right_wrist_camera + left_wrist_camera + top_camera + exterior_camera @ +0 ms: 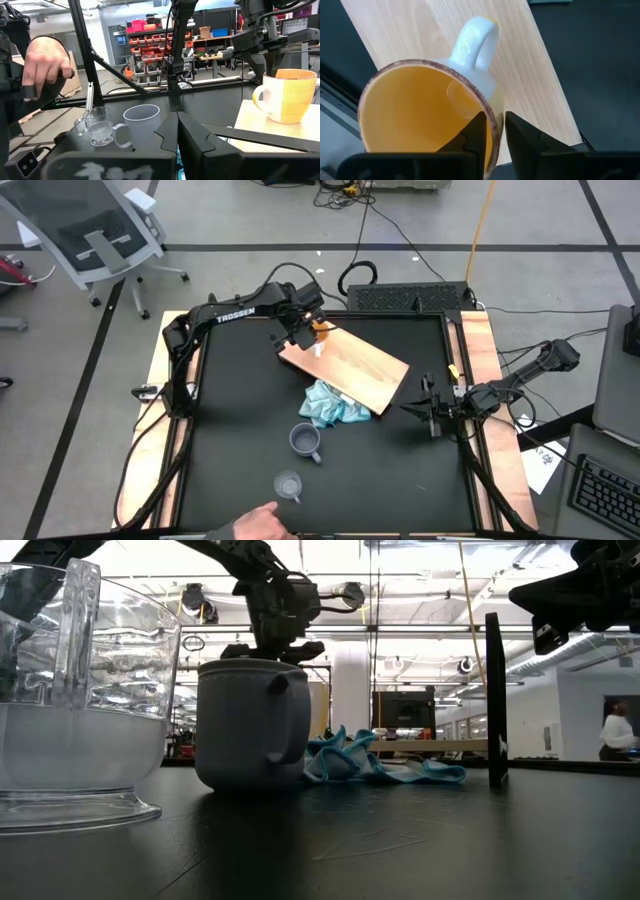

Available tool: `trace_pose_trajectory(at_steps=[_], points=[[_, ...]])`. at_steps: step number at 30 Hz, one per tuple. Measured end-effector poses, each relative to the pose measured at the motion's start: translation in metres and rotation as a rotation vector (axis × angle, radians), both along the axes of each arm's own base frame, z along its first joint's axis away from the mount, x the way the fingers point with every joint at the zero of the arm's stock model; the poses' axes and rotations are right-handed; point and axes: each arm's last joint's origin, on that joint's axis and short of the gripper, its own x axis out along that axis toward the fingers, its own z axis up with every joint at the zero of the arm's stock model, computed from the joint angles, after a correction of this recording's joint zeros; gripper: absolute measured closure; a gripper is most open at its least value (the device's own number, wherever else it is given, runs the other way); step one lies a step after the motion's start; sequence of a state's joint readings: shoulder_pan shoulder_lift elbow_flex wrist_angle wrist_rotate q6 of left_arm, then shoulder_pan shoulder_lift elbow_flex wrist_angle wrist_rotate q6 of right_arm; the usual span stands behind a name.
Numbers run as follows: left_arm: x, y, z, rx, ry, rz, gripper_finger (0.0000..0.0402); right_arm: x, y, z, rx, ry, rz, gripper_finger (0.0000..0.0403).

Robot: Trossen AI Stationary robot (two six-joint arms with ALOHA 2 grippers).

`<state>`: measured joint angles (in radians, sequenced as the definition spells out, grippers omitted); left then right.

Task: Stack small to large cups/mugs on shelf
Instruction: Adjust the position of the orange mug

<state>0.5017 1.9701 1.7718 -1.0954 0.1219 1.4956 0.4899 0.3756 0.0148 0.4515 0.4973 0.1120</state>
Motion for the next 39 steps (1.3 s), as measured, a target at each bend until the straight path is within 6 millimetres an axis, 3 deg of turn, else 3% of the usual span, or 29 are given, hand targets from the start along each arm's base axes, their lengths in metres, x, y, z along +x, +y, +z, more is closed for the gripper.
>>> trace_pose_trajectory(at_steps=[6,17,26,31,39], points=[[0.001,0.000,0.000,-0.002,-0.007,0.015,0.0318,0.000,0.000,-0.001,-0.005,0.009,0.000,0.0403],[0.004,-0.002,0.001,0.015,-0.022,0.046,0.0236,0.000,0.000,-0.001,-0.001,0.014,0.000,0.0403],[0.008,-0.020,0.007,0.072,0.014,0.059,0.0235,0.000,0.000,-0.001,0.000,0.013,0.000,0.0403],[0.003,-0.036,0.028,0.098,-0.028,0.057,0.0242,0.000,0.000,-0.001,0.001,0.012,0.001,0.0403],[-0.027,-0.072,0.091,0.109,-0.203,0.176,0.0243,0.000,0.000,-0.001,0.004,0.006,0.001,0.0403]])
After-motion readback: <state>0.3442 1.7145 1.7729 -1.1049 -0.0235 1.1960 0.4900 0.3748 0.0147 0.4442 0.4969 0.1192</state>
